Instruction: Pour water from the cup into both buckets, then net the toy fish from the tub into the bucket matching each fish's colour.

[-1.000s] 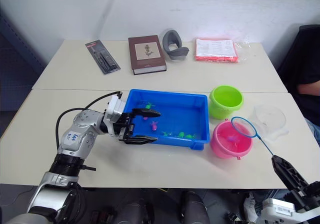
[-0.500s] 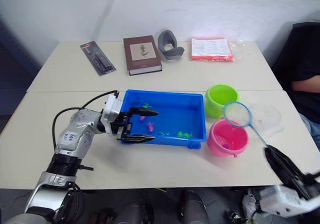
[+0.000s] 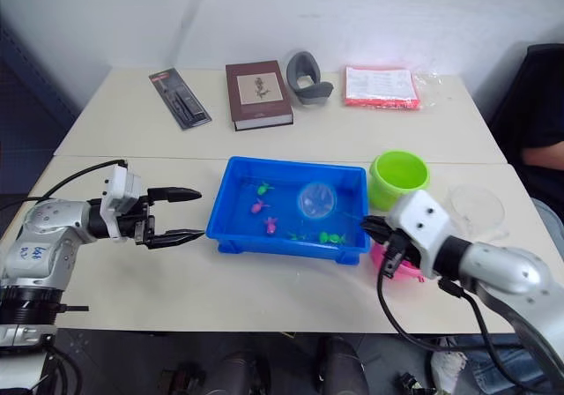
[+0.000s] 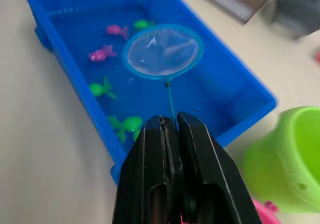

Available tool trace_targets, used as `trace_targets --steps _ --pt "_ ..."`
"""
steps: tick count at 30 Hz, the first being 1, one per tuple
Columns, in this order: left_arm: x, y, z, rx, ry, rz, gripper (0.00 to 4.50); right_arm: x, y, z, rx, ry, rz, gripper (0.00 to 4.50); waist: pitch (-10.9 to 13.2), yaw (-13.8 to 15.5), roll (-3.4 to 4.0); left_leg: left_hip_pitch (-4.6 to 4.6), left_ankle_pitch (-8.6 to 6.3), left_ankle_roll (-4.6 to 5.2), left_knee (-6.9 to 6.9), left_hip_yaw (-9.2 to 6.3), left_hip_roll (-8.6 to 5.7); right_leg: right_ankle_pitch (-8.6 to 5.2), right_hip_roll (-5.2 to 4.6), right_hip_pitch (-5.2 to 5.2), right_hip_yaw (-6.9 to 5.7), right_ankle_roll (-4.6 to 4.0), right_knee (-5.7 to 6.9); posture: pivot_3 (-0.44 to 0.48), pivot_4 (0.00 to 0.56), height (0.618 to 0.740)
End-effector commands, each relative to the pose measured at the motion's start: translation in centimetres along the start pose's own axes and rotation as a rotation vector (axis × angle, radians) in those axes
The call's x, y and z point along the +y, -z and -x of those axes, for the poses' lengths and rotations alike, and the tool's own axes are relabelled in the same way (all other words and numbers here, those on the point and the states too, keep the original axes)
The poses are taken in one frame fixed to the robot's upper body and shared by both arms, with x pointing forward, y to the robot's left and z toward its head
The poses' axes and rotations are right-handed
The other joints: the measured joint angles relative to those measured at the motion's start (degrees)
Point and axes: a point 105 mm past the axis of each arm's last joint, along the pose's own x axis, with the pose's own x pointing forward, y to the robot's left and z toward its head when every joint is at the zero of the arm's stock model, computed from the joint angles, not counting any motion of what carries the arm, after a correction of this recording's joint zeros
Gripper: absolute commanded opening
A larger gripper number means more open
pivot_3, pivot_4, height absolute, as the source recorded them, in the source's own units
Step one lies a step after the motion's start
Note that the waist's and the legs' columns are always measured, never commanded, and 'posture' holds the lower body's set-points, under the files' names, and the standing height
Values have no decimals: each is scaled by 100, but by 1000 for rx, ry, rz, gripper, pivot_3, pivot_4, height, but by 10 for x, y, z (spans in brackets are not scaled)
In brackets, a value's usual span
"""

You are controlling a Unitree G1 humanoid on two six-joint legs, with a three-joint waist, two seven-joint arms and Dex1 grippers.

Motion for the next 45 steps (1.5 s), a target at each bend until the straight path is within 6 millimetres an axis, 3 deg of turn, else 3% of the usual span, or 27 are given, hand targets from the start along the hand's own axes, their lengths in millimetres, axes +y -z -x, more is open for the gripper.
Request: trace_targets --steps 1,6,14,18,28,35,45 --pt "1 -5 2 36 4 -50 4464 -7 5 -13 79 -27 37 0 0 15 0 -6 0 1 2 0 0 1 0 -2 -4 2 -2 0 150 740" --pt "-1 -1 3 63 17 -57 4464 -6 4 -35 124 -103 52 0 0 4 0 -66 3 3 16 -1 -4 7 10 -57 -20 13 24 0 150 740" --pt "0 0 6 60 -20 -41 4464 -6 1 -62 191 -203 85 0 0 -53 0 -76 6 5 17 8 -4 12 46 -67 -59 21 25 0 150 740" --pt "-2 0 6 68 -13 -46 4464 -2 -12 -78 144 -258 64 0 -1 -78 0 -78 6 4 15 7 1 12 51 -69 -63 21 22 0 150 740" --pt "-5 -1 4 66 -7 -48 4464 9 -25 -90 75 -322 -16 0 0 -80 0 -80 7 2 15 7 0 12 51 -71 -65 21 25 0 150 740" --pt "-4 -2 3 65 -1 -48 4464 8 -43 -71 -33 -321 -167 0 -1 -66 0 -81 7 1 16 6 -1 12 51 -71 -66 21 25 0 150 740" --pt "-6 -15 -12 7 59 -66 4464 -1 -36 -2 -120 -200 -261 0 0 -30 0 -82 7 1 13 4 -4 12 51 -71 -64 22 23 0 150 740"
